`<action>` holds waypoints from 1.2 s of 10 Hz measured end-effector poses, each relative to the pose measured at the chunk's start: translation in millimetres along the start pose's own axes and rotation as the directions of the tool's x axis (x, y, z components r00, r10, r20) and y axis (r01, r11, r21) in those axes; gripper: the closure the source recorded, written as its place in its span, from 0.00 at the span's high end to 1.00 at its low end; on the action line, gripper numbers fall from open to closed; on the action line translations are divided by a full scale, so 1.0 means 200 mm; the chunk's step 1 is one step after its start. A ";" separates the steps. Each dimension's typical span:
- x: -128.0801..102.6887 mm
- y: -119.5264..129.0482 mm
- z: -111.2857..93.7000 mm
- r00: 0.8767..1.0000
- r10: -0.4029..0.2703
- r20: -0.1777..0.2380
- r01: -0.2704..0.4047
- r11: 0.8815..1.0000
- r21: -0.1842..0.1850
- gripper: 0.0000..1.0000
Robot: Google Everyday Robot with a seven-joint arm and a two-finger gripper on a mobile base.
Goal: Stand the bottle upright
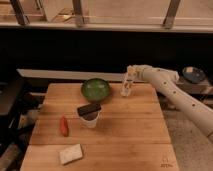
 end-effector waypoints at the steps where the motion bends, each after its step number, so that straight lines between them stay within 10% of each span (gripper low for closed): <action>1: 0.00 -0.02 0.01 1.000 -0.010 0.000 0.010 1.000 0.008 0.01; 7: -0.01 -0.01 0.02 0.999 -0.043 0.006 0.043 0.999 0.018 0.56; 12: 0.00 0.02 -0.01 0.999 -0.040 0.005 0.040 0.999 0.014 0.61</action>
